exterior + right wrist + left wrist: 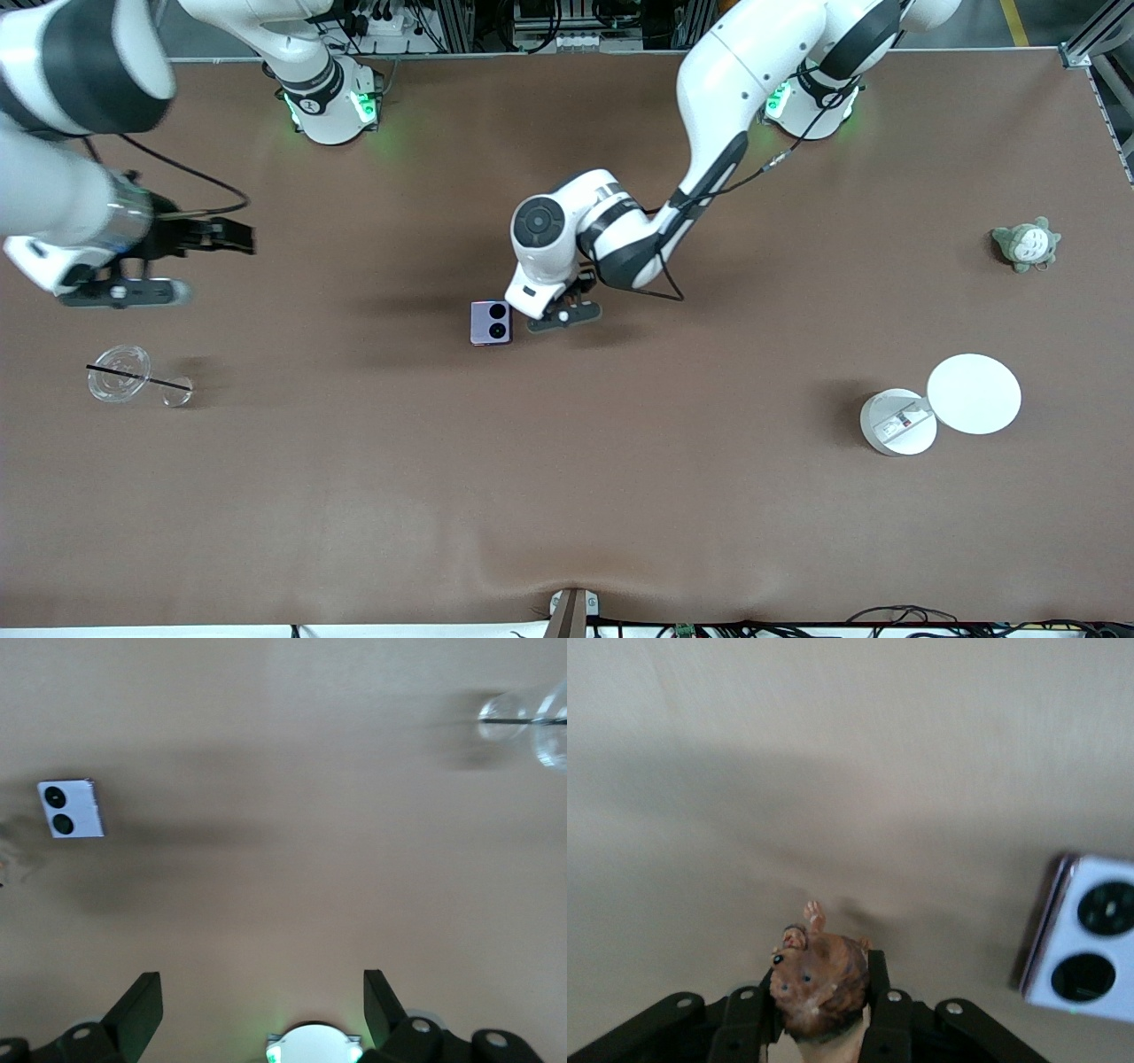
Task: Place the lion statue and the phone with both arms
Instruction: 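Grasp the lion with the left gripper while the right gripper reaches the phone, then carry the lion toward the lamp while the right gripper grasps the phone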
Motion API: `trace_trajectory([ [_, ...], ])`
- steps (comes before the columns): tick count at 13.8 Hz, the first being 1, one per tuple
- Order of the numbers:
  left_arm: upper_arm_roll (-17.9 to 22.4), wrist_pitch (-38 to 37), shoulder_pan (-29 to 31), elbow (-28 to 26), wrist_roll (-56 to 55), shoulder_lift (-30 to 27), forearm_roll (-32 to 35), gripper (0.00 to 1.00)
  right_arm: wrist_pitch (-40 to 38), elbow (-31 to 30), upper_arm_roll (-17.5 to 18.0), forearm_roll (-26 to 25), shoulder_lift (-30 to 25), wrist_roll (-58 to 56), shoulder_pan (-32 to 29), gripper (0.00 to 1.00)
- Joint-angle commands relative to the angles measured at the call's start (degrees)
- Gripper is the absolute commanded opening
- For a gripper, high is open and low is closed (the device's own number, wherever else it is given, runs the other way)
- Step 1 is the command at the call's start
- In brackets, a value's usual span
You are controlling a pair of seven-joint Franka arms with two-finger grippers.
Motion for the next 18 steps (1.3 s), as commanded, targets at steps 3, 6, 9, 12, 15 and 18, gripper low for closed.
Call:
trace_trajectory([
  [3,-0.24,-9.2,10.01,-0.94,13.05,-6.07,1.01,0.0,0.99,1.22,-0.26,6.05,3.4,4.47,5.92,1.0],
  [6,-0.24,-10.36,16.08,-1.03,23.51,-6.52,1.54,0.0,7.75,0.78,-0.26,7.9,6.91,4.57,10.14,1.0],
  [9,-0.24,-10.28,21.71,-1.73,32.39,-6.08,7.94,0.0,15.74,-0.18,-0.35,8.35,11.92,7.71,15.42,1.0],
  [12,-0.24,-9.23,25.84,-1.73,38.73,-5.29,11.02,0.0,25.24,-1.95,-0.35,8.17,17.45,8.52,19.9,1.0],
  [15,-0.33,-7.56,29.89,-1.82,45.59,-4.76,11.29,0.0,31.03,-4.13,-0.43,7.55,21.07,8.7,23.07,1.0],
  [18,-0.33,-2.21,34.46,-1.82,50.51,-1.96,10.95,0.0,44.65,-12.83,-0.43,7.55,21.34,8.79,23.69,1.0],
])
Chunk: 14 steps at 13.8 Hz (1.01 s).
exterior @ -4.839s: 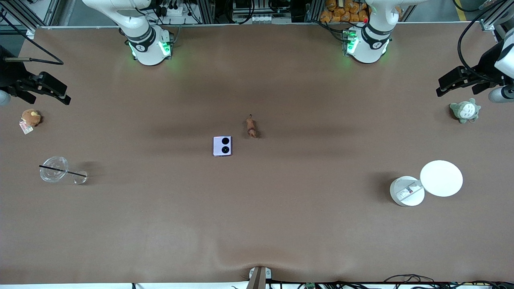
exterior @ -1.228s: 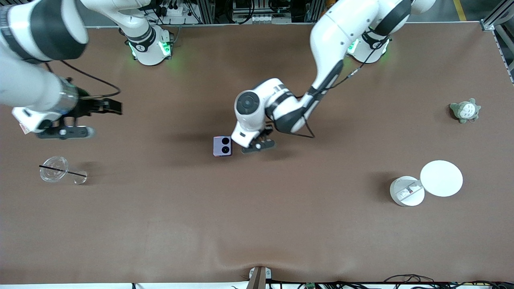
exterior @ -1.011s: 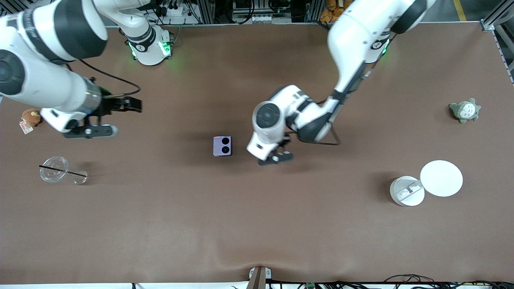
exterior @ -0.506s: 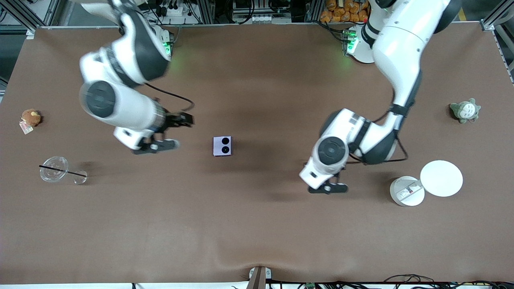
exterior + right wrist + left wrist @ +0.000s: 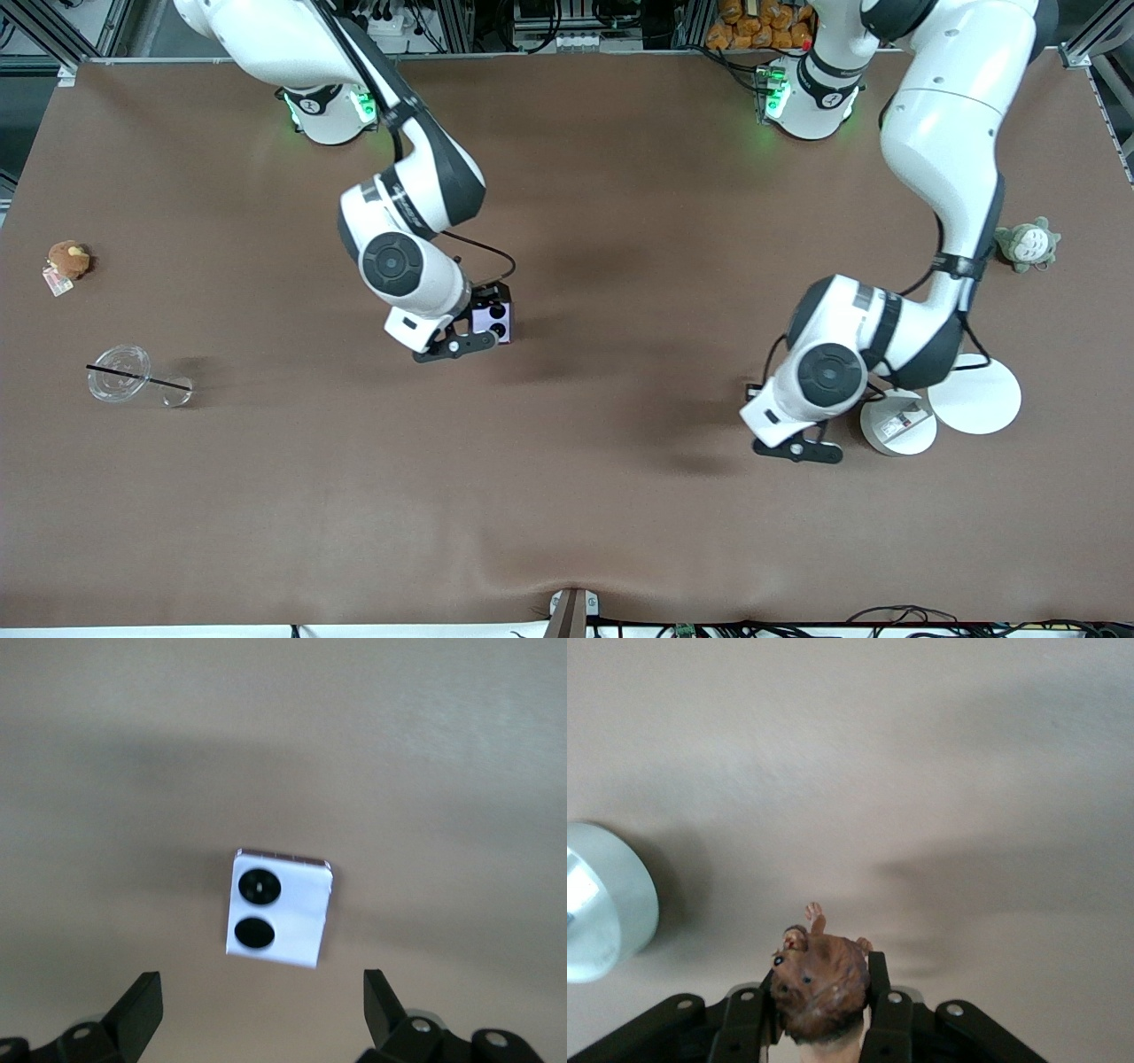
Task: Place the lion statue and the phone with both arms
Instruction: 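Carry the lion toward the lamp while the right gripper grasps the phone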
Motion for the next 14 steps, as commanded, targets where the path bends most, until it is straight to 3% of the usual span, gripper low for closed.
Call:
trace_trajectory([
  [1,-0.71,4.87,3.4,-0.17,3.92,2.43,1.12,0.0,7.75,-6.24,-0.52,-0.11,0.08,0.72,0.61,1.0],
  [5,-0.62,7.96,6.3,-0.08,8.06,4.28,1.65,0.0,12.86,-6.16,-0.52,-0.02,4.66,7.64,2.72,1.0],
  [14,-0.62,8.05,7.71,-0.35,9.47,4.55,3.76,0.0,15.05,-6.16,-0.61,-0.2,7.12,8.19,3.78,1.0],
])
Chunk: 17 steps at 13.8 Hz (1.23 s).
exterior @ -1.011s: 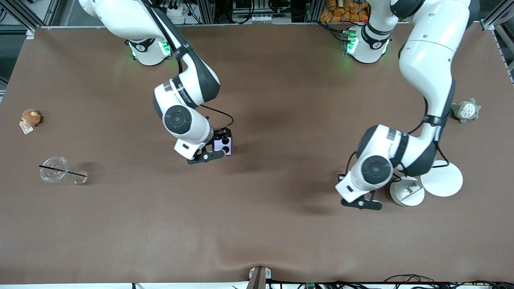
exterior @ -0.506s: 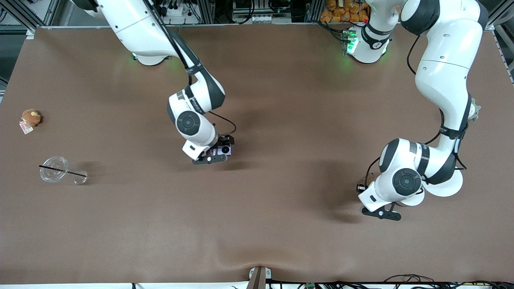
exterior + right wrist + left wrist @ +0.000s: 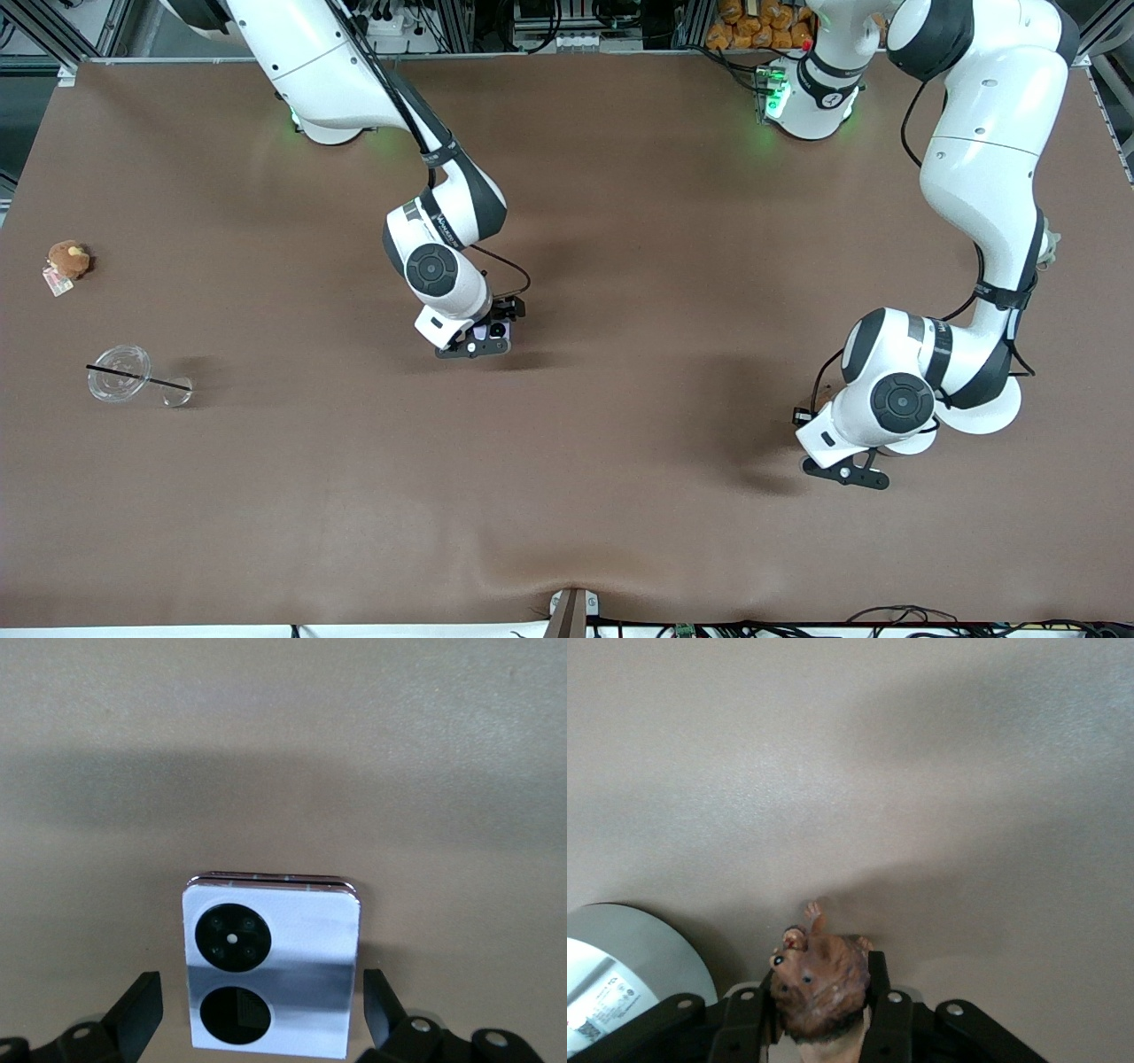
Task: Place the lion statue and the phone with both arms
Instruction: 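Carry the lion toward the lamp while the right gripper grasps the phone, then lower the lion beside the white lamp base and open the left gripper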
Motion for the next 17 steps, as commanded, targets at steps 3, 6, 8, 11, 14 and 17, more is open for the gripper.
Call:
trace_trajectory([
  [3,-0.51,0.23,1.65,-0.09,1.4,0.05,1.53,0.0,1.61,-0.1,-0.54,-0.37,0.94,1.06,1.53,1.0],
  [6,-0.51,0.23,2.71,-0.09,1.4,0.14,1.44,0.0,0.65,0.16,-0.62,-3.09,0.68,1.06,1.44,0.23],
  [8,-0.51,0.23,2.53,0.09,0.44,0.32,1.09,0.69,-0.31,0.16,-0.71,-4.06,0.24,0.63,1.01,0.0],
  [11,-0.51,0.23,2.44,0.44,0.44,0.05,0.92,1.0,-11.95,5.49,-0.89,-4.5,-0.29,1.15,-1.09,0.0],
  [14,-0.77,-0.47,1.92,0.53,0.26,-1.08,0.74,1.0,-24.74,12.37,-0.8,-4.42,-2.03,2.38,-5.4,0.0],
  [17,-1.13,-4.24,0.78,0.53,0.26,-3.54,1.26,1.0,-26.5,11.85,-1.06,-4.76,-5.29,1.6,-9.88,0.0],
])
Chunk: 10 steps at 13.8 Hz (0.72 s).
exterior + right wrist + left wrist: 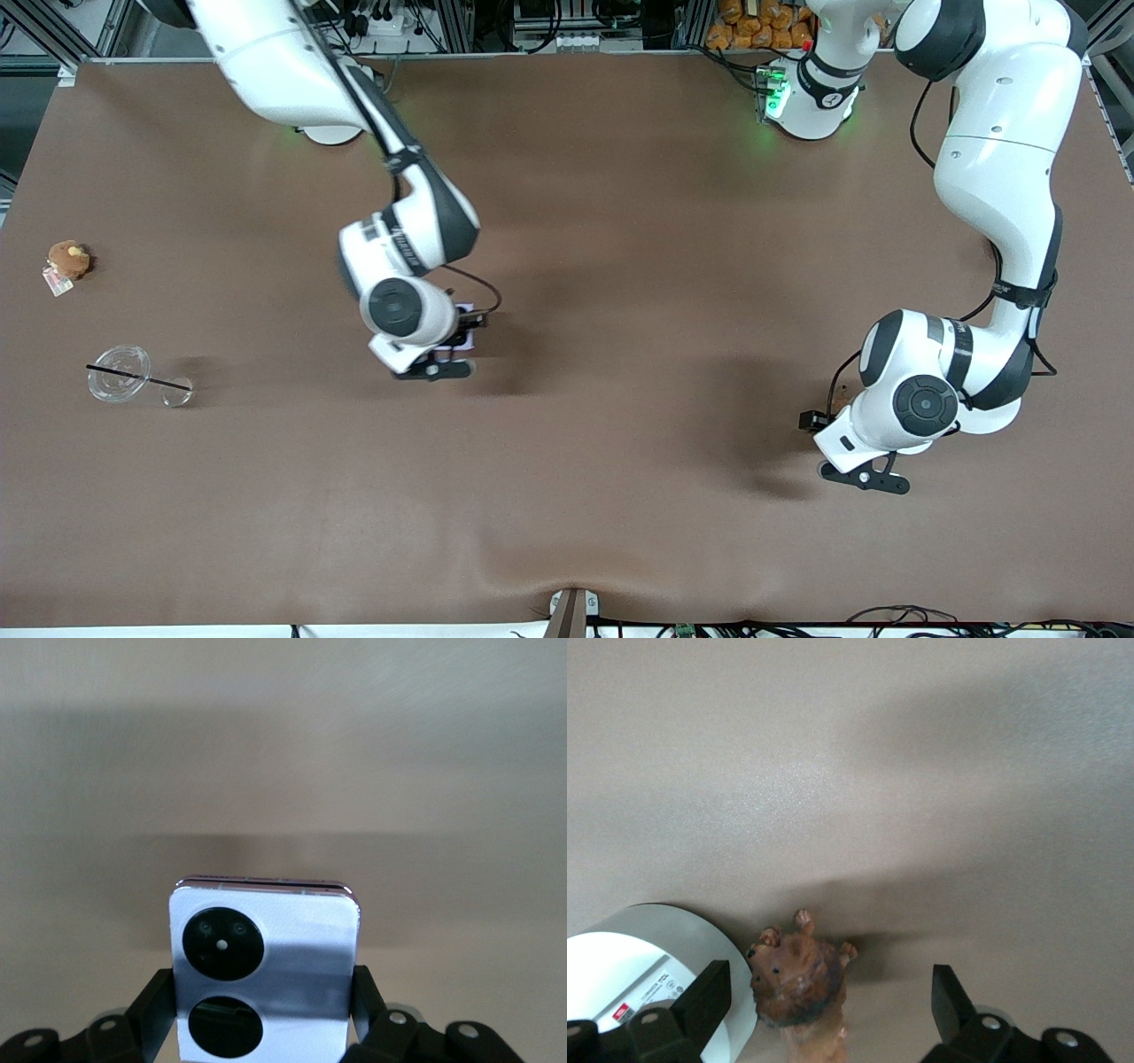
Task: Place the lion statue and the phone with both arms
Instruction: 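Lower the lion beside the white lamp base and open the left gripper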
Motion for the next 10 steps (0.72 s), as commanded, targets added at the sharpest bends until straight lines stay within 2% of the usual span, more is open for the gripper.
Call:
trace_trajectory([
  [1,-0.26,-4.8,-1.51,-0.43,-0.46,-4.38,1.39,1.0,-2.24,-1.16,0.26,-1.86,-3.38,0.39,-5.33,0.0],
  [5,-1.31,-11.47,-2.04,-0.61,-0.29,-11.84,1.13,1.0,-2.77,-1.51,0.08,-2.66,-4.62,-5.31,-13.32,0.0],
  [10,-1.85,-20.97,-1.43,-0.43,0.68,-26.16,-0.35,1.0,-0.94,-4.68,0.17,-3.97,-3.83,-12.61,-23.61,0.0],
])
